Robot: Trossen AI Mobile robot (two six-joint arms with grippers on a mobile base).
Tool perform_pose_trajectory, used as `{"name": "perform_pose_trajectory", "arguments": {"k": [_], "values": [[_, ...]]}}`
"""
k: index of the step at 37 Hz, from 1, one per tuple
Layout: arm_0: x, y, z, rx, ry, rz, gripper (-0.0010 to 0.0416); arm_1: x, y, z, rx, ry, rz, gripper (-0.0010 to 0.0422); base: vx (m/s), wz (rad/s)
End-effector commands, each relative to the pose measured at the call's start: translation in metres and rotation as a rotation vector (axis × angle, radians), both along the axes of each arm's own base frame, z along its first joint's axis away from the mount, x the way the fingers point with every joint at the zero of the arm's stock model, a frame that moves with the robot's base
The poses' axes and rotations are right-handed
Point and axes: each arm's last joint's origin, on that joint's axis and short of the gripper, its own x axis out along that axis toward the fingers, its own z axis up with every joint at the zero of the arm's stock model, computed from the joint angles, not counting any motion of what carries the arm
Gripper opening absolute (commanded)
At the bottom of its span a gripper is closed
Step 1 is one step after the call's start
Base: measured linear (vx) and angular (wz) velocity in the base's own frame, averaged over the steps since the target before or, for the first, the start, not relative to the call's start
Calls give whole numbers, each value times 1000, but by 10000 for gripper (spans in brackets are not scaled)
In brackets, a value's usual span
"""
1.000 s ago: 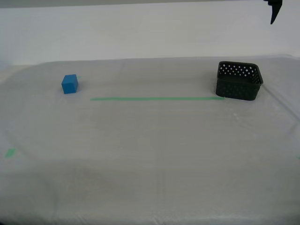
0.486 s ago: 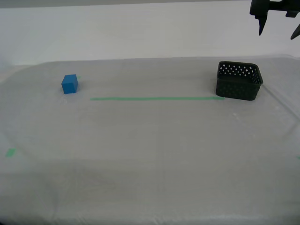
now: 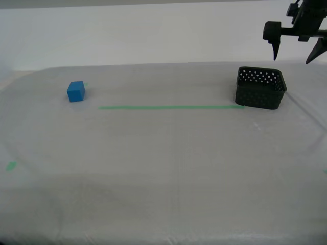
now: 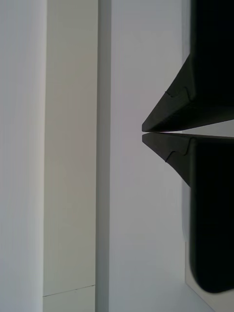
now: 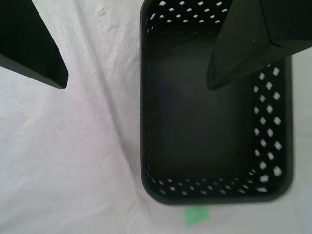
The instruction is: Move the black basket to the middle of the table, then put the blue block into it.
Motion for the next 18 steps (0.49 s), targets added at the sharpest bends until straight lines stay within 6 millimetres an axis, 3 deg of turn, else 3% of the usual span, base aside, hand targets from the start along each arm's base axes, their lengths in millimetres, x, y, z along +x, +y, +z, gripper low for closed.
{"name": "perform_pose_trajectory", "arguments": {"k": [1,18], "values": [[3,-1,-13,3,32,-13,400,0,0,1,3,-5,1,0,0,0],[14,0,-61,4,100,-13,400,0,0,1,3,-5,1,0,0,0]]}}
